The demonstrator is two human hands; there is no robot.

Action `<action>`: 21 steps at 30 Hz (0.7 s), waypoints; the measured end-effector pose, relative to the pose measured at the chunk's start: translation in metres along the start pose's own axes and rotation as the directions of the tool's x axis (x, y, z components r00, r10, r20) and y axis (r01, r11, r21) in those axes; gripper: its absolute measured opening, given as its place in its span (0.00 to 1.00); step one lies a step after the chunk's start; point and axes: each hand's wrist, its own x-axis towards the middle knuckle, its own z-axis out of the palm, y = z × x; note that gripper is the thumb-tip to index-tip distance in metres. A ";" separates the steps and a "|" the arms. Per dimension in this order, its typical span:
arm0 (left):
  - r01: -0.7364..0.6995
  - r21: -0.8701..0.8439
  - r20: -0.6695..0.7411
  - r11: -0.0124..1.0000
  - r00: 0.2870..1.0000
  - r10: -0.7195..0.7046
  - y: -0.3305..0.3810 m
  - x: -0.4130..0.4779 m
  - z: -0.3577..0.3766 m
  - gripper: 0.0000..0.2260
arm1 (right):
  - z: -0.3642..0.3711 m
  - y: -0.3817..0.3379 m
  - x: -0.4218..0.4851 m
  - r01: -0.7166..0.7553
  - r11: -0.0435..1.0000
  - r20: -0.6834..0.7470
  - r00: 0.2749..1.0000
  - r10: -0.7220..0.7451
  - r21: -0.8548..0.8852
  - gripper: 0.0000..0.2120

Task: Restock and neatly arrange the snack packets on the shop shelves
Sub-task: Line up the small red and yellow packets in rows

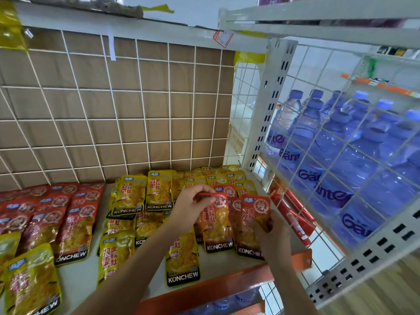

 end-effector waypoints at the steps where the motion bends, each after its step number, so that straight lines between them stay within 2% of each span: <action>1: -0.003 -0.032 -0.002 0.999 1.000 0.003 0.003 -0.001 0.000 0.08 | -0.003 -0.002 0.001 0.014 1.000 -0.008 1.000 -0.014 0.027 0.08; 8: -0.108 -0.110 -0.096 0.988 0.991 0.098 0.026 -0.015 -0.018 0.07 | -0.015 -0.027 -0.001 0.120 0.981 -0.004 0.993 -0.121 0.149 0.02; 11: -0.101 -0.111 -0.140 0.989 0.986 0.085 0.028 -0.028 -0.039 0.07 | -0.016 -0.041 -0.005 0.145 0.964 0.040 0.987 -0.158 0.222 0.03; 17: -0.064 -0.080 -0.290 0.995 0.956 0.039 0.014 -0.069 -0.093 0.07 | 0.004 -0.056 -0.018 0.257 0.962 0.131 0.955 -0.267 0.087 0.08; 21: -0.033 -0.079 -0.388 0.996 0.921 -0.001 0.001 -0.103 -0.134 0.12 | 0.031 -0.062 -0.027 0.238 0.965 0.224 0.940 -0.257 0.109 0.10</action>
